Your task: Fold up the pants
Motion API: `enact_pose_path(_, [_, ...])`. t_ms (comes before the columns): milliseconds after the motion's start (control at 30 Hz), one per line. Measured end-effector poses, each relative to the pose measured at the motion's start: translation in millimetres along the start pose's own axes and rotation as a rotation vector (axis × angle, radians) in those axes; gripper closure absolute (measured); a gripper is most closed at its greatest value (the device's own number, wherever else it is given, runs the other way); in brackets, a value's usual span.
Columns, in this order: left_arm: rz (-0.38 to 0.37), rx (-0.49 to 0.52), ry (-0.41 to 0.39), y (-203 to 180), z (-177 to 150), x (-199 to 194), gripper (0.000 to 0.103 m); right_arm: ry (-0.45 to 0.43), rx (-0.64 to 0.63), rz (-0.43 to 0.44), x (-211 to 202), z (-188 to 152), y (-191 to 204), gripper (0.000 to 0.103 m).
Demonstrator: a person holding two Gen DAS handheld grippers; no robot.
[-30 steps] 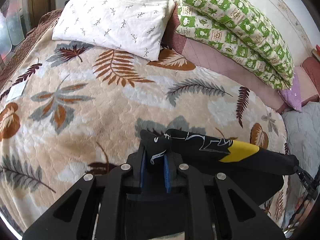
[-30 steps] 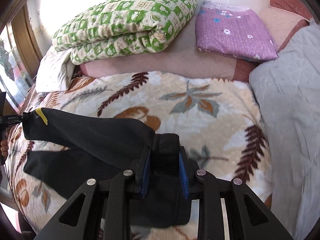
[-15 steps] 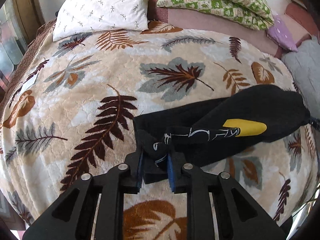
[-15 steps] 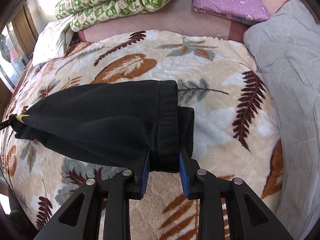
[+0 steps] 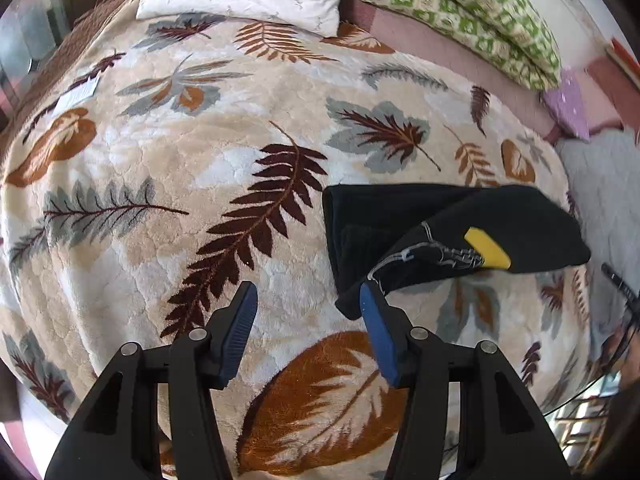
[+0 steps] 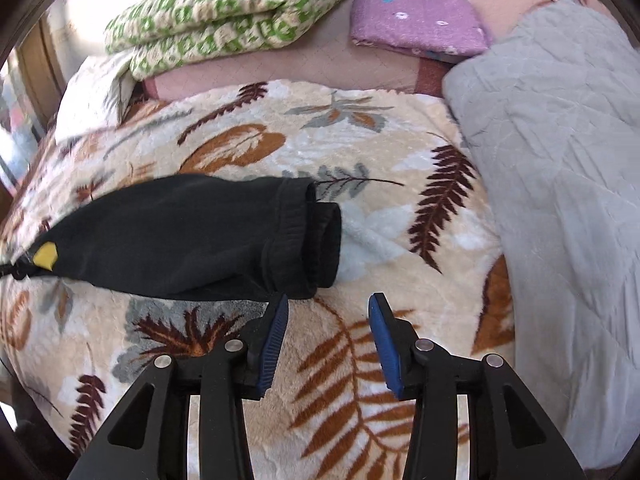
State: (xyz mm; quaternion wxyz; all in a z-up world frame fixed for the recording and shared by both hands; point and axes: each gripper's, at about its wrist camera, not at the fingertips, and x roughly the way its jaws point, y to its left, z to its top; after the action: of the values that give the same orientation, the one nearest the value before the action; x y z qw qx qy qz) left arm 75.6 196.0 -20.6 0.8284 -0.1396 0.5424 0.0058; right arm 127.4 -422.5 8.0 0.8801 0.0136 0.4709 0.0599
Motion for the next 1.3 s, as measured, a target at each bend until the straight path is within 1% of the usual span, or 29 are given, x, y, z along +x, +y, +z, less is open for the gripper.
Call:
enact_pose_path(100, [-0.105, -0.13, 0.059, 13, 16, 6, 0.051, -0.035, 0.085, 0.079, -17, 4, -1, 0.059])
enact_pose_path(167, [-0.111, -0.178, 0.135, 14, 21, 20, 0.05, -0.041, 0.112, 0.115, -22, 7, 8, 0.058])
enact_pose_path(200, [-0.133, -0.195, 0.165, 15, 20, 27, 0.05, -0.041, 0.13, 0.149, -24, 8, 16, 0.058])
enact_pose_path(267, [-0.156, -0.23, 0.204, 19, 16, 37, 0.05, -0.033, 0.149, 0.198, -23, 8, 30, 0.057])
enact_pose_path(300, [-0.193, -0.267, 0.229, 22, 13, 41, 0.05, -0.027, 0.161, 0.236, -22, 9, 40, 0.057])
enact_pose_path(367, [-0.312, -0.369, 0.274, 32, 6, 48, 0.05, -0.012, 0.175, 0.285, -17, 11, 55, 0.057])
enact_pose_path(400, [-0.354, -0.417, 0.291, 36, 3, 49, 0.05, -0.006, 0.178, 0.3, -15, 10, 61, 0.057])
enact_pose_path(467, [-0.425, -0.514, 0.311, 45, -2, 50, 0.05, 0.006, 0.184, 0.325, -10, 10, 72, 0.057])
enact_pose_path(500, [-0.443, -0.547, 0.31, 47, -3, 49, 0.05, 0.014, 0.186, 0.335, -6, 11, 78, 0.057])
enact_pose_path(567, [-0.456, -0.586, 0.299, 48, 0, 50, 0.048, 0.026, 0.181, 0.342, -1, 12, 86, 0.057])
enact_pose_path(633, [-0.446, -0.607, 0.3, 45, 3, 53, 0.045, 0.028, 0.179, 0.331, 3, 13, 88, 0.057])
enact_pose_path(667, [-0.449, -0.616, 0.311, 42, 4, 57, 0.044, 0.027, 0.185, 0.325, 3, 13, 87, 0.057])
enact_pose_path(800, [-0.508, -0.62, 0.381, 25, -2, 74, 0.044, 0.025, 0.249, 0.306, 4, 10, 71, 0.055])
enact_pose_path(867, [-0.524, -0.638, 0.397, 22, -5, 79, 0.044, 0.026, 0.258, 0.291, 3, 9, 63, 0.055])
enact_pose_path(967, [-0.524, -0.673, 0.375, 23, -4, 80, 0.047, 0.015, 0.279, 0.269, -1, 6, 47, 0.055])
enact_pose_path(1000, [-0.517, -0.676, 0.366, 23, -4, 79, 0.055, 0.006, 0.294, 0.245, -2, 6, 38, 0.055])
enact_pose_path(1033, [-0.518, -0.678, 0.359, 22, -3, 78, 0.06, -0.001, 0.311, 0.225, -3, 6, 30, 0.055])
enact_pose_path(1133, [-0.508, -0.66, 0.338, 17, 1, 73, 0.06, -0.008, 0.369, 0.174, 0, 10, 8, 0.055])
enact_pose_path(1167, [-0.506, -0.66, 0.334, 16, 2, 73, 0.06, -0.002, 0.386, 0.152, 3, 12, 1, 0.055])
enact_pose_path(1200, [-0.508, -0.653, 0.332, 15, 4, 73, 0.06, 0.022, 0.405, 0.136, 10, 13, -7, 0.055])
enact_pose_path(1267, [-0.496, -0.653, 0.331, 15, 6, 75, 0.06, 0.064, 0.453, 0.139, 27, 13, -17, 0.055])
enact_pose_path(1300, [-0.494, -0.653, 0.333, 14, 6, 77, 0.06, 0.081, 0.488, 0.163, 38, 12, -21, 0.055])
